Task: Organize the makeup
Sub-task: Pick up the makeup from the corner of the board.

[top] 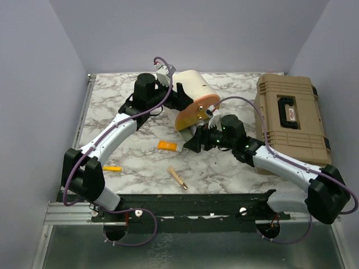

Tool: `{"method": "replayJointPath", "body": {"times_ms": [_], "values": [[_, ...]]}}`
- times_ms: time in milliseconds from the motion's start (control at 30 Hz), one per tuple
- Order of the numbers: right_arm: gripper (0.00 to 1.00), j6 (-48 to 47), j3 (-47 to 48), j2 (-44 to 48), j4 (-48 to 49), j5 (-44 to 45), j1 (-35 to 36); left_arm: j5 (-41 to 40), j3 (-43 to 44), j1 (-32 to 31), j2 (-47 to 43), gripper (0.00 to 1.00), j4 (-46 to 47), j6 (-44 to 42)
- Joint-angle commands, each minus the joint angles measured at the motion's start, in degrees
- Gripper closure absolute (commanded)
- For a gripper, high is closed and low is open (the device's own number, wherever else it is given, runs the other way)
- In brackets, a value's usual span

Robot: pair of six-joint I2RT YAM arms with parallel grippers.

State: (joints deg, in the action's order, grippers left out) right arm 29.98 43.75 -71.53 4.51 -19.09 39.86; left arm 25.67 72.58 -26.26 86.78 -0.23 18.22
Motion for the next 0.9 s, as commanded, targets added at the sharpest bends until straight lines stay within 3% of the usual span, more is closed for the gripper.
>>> {"method": "replayJointPath", "body": {"times_ms": [0, 167, 500, 633, 867], "values": [[0.28, -10.2, 1.9, -2.1, 0.7, -3.1, 3.1, -0.9, -1.1, -0.2, -0.8, 0.18, -1.9, 1.4], [0.31, -14.2, 5.6, -7.3, -7.3, -5.0, 6.2, -0.6, -0.8, -0.2, -0.5, 0.18, -1.7, 1.6], [0.41, -14.6, 4.0, -9.9, -13.8, 3.7, 18.3, -0.7, -1.3, -0.2, -0.9, 0.18, -1.8, 1.5], [0.39, -12.0, 4.6, -13.1, -19.1, 15.4, 21.4, -0.3, -1.3, -0.2, -0.2, 0.17, -1.8, 1.1], [0.44, -10.4, 10.6, -20.2, -23.1, 16.3, 23.5, 0.2, -1.1, -0.2, 0.4, 0.17, -1.8, 1.2]]}}
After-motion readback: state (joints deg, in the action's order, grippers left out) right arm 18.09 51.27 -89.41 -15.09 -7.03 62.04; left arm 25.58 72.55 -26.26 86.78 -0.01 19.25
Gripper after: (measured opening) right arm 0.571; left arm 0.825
